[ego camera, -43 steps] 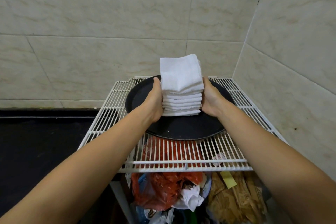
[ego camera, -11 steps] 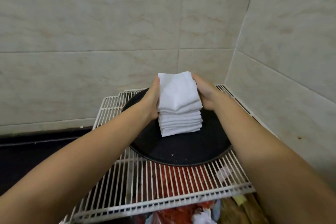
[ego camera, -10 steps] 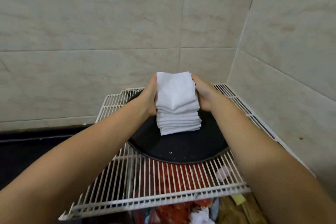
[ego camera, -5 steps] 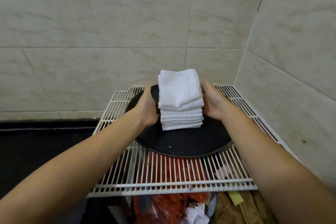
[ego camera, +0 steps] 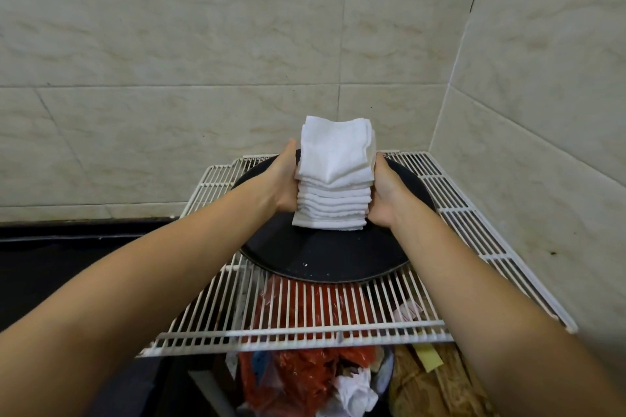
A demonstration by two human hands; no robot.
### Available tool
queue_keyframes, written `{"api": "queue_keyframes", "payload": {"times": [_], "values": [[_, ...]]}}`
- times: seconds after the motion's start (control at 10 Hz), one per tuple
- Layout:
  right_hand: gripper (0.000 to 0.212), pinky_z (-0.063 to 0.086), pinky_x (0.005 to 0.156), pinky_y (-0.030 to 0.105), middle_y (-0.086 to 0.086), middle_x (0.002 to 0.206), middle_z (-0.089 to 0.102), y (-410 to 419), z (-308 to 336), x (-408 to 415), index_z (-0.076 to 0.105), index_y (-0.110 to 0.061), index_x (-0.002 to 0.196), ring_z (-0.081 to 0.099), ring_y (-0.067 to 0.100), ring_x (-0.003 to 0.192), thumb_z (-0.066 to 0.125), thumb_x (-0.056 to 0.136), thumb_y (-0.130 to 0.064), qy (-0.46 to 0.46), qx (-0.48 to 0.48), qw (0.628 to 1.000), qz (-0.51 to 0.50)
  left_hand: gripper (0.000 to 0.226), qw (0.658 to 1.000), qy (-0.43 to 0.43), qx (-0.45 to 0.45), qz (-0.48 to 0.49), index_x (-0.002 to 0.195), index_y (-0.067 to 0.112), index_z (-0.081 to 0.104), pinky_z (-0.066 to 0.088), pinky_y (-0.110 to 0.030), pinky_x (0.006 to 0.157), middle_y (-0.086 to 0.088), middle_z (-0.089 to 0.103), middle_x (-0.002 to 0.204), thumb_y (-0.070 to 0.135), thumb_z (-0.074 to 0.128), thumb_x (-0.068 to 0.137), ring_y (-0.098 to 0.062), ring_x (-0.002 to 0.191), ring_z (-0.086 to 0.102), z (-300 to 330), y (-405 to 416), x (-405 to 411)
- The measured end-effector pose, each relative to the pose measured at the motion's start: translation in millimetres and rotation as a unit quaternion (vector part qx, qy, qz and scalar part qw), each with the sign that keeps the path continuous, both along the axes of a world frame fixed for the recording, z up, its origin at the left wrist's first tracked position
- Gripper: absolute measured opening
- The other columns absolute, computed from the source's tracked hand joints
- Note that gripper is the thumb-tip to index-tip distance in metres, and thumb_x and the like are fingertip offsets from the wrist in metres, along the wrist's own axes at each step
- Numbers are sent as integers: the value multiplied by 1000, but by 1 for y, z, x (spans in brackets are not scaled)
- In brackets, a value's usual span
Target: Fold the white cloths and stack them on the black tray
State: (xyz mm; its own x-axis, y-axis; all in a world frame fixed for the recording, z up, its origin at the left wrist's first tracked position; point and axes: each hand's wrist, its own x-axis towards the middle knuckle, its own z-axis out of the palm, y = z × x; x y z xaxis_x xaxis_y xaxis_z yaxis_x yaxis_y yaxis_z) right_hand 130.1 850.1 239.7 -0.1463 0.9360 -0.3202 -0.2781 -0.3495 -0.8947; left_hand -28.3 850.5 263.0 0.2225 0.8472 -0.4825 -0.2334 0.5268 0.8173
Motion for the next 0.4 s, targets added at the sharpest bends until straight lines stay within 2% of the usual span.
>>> {"api": "queue_keyframes", "payload": {"times": [0.2,0.3,0.4], "values": [[57,55,87,40,12,105,73,-1,0,0,69,-15,109,68,29,100,34,95,-59,-8,-16,1000,-7,69,1000,8,4,-14,82,11,71,52,-34,67,-13,72,99,64,26,90,-29,85,67,-8,3,-8],[56,50,95,41,12,125,63,-3,0,6,61,-18,117,60,28,113,25,98,-56,-3,-32,999,-17,74,1000,13,0,-9,100,12,68,50,-36,72,-12,68,109,68,21,90,-29,94,64,-9,2,-10],[60,36,110,45,7,155,30,-5,3,15,29,-23,147,36,25,139,27,97,-56,2,-49,998,-37,88,999,26,9,-22,120,5,56,45,-33,86,-12,67,103,73,10,87,-25,98,60,-16,1,-21]]}}
